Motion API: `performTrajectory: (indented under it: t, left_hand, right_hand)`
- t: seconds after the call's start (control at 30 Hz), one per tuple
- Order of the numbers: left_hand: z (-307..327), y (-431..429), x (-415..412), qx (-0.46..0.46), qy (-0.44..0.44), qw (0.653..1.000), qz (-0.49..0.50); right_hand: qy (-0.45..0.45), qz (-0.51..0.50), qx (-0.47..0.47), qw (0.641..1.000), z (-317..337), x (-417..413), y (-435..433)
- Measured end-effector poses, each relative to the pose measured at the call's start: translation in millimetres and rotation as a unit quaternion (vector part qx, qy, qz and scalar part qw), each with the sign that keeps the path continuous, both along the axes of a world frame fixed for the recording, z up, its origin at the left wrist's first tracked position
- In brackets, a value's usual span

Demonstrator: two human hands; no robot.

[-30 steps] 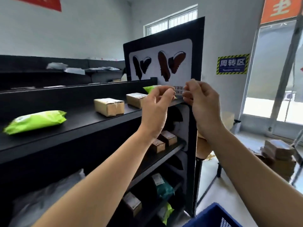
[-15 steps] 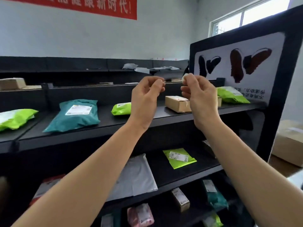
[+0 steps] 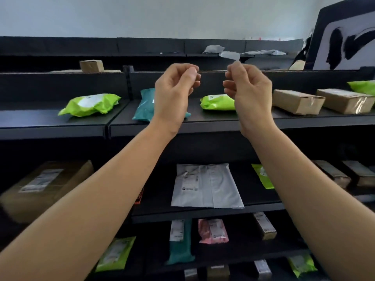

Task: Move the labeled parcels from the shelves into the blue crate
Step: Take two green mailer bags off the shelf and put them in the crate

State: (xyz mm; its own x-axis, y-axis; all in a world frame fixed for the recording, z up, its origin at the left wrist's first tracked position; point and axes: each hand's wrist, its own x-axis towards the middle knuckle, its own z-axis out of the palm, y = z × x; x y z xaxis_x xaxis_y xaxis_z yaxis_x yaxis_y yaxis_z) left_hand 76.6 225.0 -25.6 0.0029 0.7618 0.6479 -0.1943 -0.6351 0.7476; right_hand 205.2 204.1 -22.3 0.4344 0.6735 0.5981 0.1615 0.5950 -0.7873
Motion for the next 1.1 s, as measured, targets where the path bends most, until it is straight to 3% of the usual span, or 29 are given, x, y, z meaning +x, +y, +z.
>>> performTrajectory:
  t: [0.5,1.1]
  left_hand:
    - [-11,-7,-80,-0.007,0.018,0.996,0.086]
    - [-42,-115,-152,-0.061,0.024,0.952,0.299]
  right_hand:
    - [0.006,0.06,-0.022,0.998,-19,-64,7]
    - [-0.021,0.28,-0.04,0.959,-47,-154,-48]
